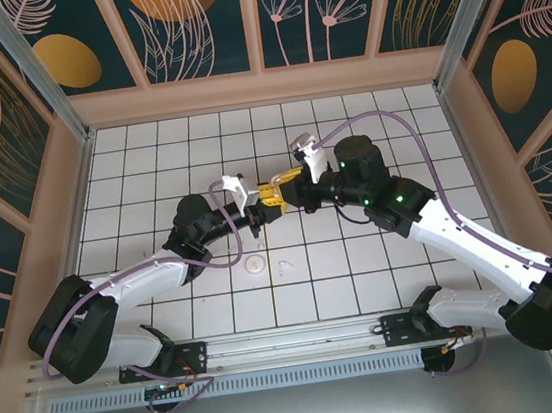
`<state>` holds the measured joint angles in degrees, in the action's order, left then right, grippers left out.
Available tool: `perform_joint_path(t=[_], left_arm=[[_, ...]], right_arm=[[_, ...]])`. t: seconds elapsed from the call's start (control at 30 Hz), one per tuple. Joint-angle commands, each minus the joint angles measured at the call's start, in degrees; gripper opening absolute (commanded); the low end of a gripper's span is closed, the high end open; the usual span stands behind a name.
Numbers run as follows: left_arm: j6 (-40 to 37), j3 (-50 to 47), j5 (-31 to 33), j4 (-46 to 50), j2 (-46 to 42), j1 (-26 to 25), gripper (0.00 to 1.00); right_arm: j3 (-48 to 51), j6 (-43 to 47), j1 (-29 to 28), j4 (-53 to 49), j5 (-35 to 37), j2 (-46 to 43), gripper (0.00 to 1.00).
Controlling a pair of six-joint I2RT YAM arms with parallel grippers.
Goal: Insert the wireless bluetooth earbuds into the charging case
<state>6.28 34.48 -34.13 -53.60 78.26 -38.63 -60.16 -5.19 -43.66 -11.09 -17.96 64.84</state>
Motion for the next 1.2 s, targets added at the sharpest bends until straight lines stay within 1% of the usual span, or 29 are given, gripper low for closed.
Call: perform_joint_path(t=[0.0, 0.27, 0.53, 0.63, 0.83, 1.03, 1.17], left_arm=[[2.22, 2.95, 1.04, -4.09, -0.83, 0.21, 0.12], [2.42, 2.88, 1.30, -4.32, -1.38, 0.14, 0.12], [2.33, 2.87, 1.28, -3.98, -1.46, 0.15, 0.12], [2.36, 2.87, 1.26, -3.96, -1.54, 0.21, 0.12], [2.33, 2.88, 1.24, -3.88, -1.63, 0.14, 0.13], [2.32, 2.80, 1.14, -3.88, -1.70, 0.16, 0.12], [3.00, 2.61, 0.85, -4.52, -1.77, 0.22, 0.13]], right_arm=[[1.80, 0.04, -0.99, -2.65, 1.03, 0.04, 0.20], [1.72, 0.80, -1.10, -3.87, 0.13, 0.42, 0.22], [1.06, 0.80, -1.08, -3.92, 0.60, 0.33, 0.27], [0.75, 0.80, -1.08, -4.07, 0.64, 0.40, 0.28], [0.32, 0.62, -1.08, -4.38, 1.64, 0.82, 0.29], [-0.46, -0.03, -1.09, -4.06, 2.83, 1.23, 0.33], [-0.83, -0.60, -1.10, -3.96, 3.60, 1.54, 0.33]])
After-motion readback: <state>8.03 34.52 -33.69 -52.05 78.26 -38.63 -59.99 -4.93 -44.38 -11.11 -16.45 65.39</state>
